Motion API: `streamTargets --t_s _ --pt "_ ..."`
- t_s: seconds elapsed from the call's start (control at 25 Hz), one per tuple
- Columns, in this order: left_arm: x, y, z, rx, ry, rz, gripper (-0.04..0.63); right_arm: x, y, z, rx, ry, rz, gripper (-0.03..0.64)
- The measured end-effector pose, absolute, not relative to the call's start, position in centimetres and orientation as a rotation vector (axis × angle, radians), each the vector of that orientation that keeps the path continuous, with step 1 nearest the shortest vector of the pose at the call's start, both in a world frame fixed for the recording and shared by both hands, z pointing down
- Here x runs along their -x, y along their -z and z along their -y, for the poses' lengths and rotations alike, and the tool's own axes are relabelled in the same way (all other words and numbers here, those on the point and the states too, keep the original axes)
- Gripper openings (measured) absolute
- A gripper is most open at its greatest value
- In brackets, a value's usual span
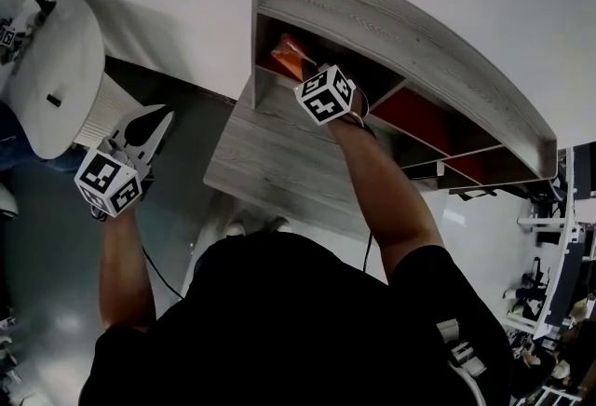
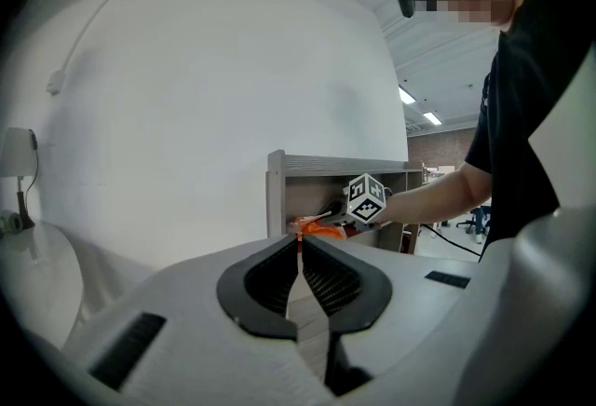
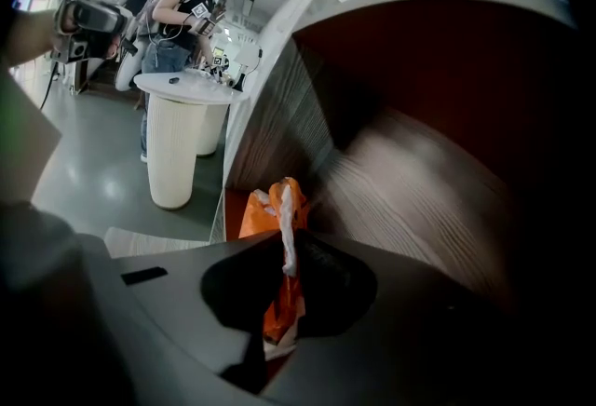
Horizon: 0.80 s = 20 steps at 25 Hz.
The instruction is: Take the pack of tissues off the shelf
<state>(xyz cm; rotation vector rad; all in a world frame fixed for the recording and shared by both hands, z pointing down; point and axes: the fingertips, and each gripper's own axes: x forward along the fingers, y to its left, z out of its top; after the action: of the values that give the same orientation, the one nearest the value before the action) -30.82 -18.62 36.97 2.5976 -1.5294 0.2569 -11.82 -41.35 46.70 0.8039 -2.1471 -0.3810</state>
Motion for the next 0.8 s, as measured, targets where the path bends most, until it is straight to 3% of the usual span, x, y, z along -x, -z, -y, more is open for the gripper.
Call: streamTargets --t_s 0.52,0.8 --pt "28.2 -37.2 18.2 -2.638 -0.333 1.5 0.031 10.0 -44.6 38.9 -0.803 0.36 2.207 0.015" --pt "25.7 -36.2 18.0 -2.655 -0.237 1.416 0.031 7.3 -42.7 36.1 -0.819 0.364 2.24 0.015"
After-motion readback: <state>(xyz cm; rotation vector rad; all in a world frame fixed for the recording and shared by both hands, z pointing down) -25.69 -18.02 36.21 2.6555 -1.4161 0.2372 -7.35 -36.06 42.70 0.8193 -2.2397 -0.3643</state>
